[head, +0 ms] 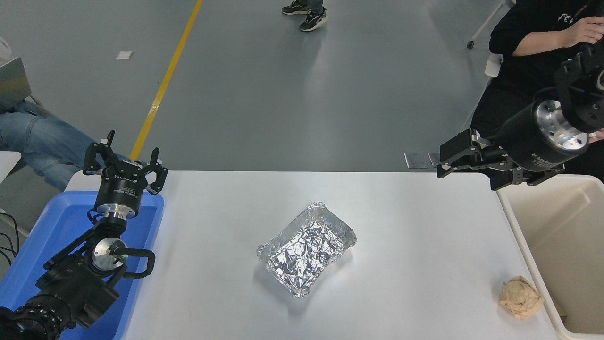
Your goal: Pick up foil plate and place in dustbin
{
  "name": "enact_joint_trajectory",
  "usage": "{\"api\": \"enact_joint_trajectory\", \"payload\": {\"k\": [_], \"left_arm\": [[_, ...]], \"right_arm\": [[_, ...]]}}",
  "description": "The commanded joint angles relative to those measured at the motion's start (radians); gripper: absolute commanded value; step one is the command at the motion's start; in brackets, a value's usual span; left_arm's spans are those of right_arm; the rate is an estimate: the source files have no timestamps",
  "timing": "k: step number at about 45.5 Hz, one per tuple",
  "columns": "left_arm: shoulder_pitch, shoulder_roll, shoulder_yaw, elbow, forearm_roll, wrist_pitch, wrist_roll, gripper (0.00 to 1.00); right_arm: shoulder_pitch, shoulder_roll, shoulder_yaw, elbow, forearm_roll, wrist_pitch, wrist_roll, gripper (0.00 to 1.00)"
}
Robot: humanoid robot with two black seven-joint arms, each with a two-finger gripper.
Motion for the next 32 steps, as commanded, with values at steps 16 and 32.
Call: {"api": "enact_joint_trajectory", "payload": {"k": [16, 32], "left_arm": [[0.000, 0.000, -0.002, 0.000, 0.000, 0.000, 0.000, 0.99], [0.000, 0.000, -0.002, 0.000, 0.000, 0.000, 0.000, 0.99]], "right_arm": [[0.000, 0.005, 0.002, 0.000, 0.001, -0.002, 0.000, 1.00], [-0.019, 0.028, 0.006, -0.006, 0.001, -0.002, 0.000, 1.00]]}}
